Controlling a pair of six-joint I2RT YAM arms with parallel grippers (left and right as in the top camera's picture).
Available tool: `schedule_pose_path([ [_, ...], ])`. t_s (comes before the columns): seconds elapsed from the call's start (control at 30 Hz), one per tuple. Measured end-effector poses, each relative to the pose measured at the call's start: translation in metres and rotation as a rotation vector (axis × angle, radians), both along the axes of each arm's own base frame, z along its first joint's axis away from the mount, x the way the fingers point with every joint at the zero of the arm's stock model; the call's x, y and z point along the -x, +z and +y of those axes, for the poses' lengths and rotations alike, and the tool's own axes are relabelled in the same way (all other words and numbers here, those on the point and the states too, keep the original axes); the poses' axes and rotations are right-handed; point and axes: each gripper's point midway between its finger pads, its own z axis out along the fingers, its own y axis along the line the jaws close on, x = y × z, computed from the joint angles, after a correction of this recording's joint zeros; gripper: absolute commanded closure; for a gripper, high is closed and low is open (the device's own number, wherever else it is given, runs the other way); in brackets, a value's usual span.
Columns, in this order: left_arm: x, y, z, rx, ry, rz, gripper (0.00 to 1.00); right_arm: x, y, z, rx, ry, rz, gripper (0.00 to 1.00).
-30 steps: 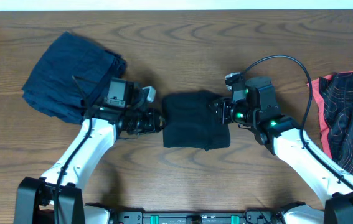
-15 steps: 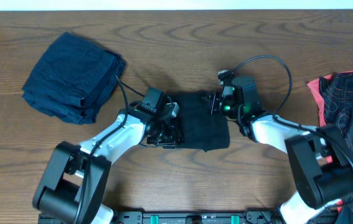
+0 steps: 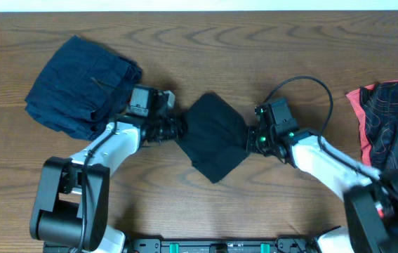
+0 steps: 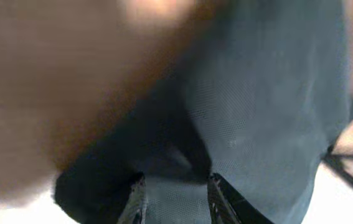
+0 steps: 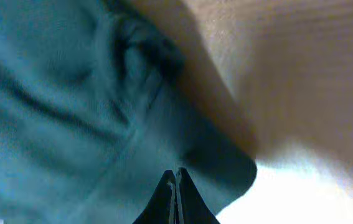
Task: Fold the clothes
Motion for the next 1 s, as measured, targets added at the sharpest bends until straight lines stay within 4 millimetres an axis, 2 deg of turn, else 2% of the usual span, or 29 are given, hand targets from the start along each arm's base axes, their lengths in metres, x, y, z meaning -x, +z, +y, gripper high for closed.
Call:
schedule_pose_path([
  [0.13, -0.01, 0.007, 0.007, 0.024, 0.025, -0.013, 0.65, 0.008, 0.037, 0.002, 0.026, 0.022, -0.095, 0.93],
  [0.3, -0.014, 0.029, 0.005, 0.112, 0.016, -0.014, 0.6, -0.014, 0.088, 0.005, -0.011, 0.044, -0.32, 0.94],
  [0.4, -0.005, 0.044, 0.0, 0.17, 0.002, 0.002, 0.6, -0.024, 0.098, 0.009, -0.007, 0.079, -0.397, 0.94],
  [0.47, 0.004, 0.054, -0.005, 0.202, -0.015, 0.019, 0.61, -0.029, 0.096, 0.011, 0.001, 0.093, -0.414, 0.94],
  [0.57, 0.02, 0.058, -0.013, 0.214, -0.042, 0.065, 0.61, -0.042, 0.086, 0.016, 0.007, 0.102, -0.438, 0.94],
  [0.7, 0.037, 0.049, -0.028, 0.176, -0.087, 0.104, 0.61, -0.066, 0.057, 0.024, 0.012, 0.102, -0.447, 0.94],
  [0.8, 0.052, 0.034, -0.037, 0.1, -0.123, 0.12, 0.61, -0.078, 0.027, 0.018, 0.015, 0.069, -0.407, 0.94],
  [0.93, 0.061, 0.019, -0.034, -0.022, -0.128, 0.118, 0.61, -0.071, -0.006, 0.012, 0.005, 0.059, -0.299, 0.99],
  [1.0, 0.058, 0.014, -0.028, -0.071, -0.111, 0.108, 0.61, -0.062, -0.012, 0.015, -0.019, 0.075, -0.247, 0.99],
])
